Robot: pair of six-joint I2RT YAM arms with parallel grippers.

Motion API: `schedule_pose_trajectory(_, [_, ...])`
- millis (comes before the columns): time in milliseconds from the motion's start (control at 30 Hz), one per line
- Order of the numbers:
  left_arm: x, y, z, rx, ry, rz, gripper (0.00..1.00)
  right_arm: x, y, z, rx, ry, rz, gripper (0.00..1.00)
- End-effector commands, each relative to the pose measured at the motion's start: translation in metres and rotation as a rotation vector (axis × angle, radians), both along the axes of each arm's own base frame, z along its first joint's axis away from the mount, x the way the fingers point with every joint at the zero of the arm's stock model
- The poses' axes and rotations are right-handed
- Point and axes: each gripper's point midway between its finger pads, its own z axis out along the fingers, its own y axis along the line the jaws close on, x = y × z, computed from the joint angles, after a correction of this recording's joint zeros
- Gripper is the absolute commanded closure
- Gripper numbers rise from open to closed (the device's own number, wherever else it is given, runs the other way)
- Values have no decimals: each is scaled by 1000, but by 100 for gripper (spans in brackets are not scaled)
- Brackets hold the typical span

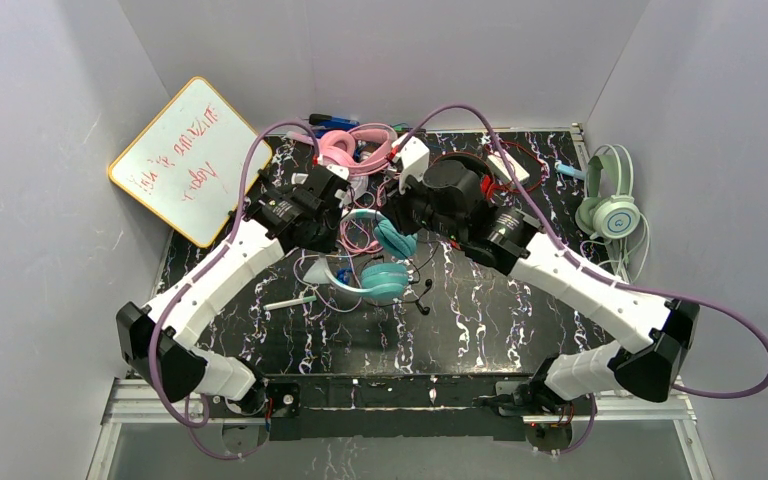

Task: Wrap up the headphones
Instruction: Wrap the headphones cable around the headphones.

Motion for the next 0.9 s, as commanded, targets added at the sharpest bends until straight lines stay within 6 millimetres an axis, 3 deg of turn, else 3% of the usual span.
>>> schedule_pose_trajectory(0, [-8,-12,25,-128,-54,-32,100,-11,18,13,43,45,80,78])
schedule_pose_trajectory(133, [-15,-19,26,-174,-36,-68,100,-13,22,13,40,52,99,81])
schedule_pose_trajectory(300, [-25,-29,29,-235,-21,-120,100,-2,14,11,-2,50,35,73])
schedule_pose_trajectory(367, [-25,-26,26,-217,-25,-113,100,3,8,13,-21,41,-7,73])
schedule_pose_trajectory(567, [-28,-10,19,-130,-18,-92,100,4,-3,21,-46,30,-25,87])
schedule_pose_trajectory(867, [-32,-4,28,-114,-44,-122,100,9,-8,5,-174,63,-30,86])
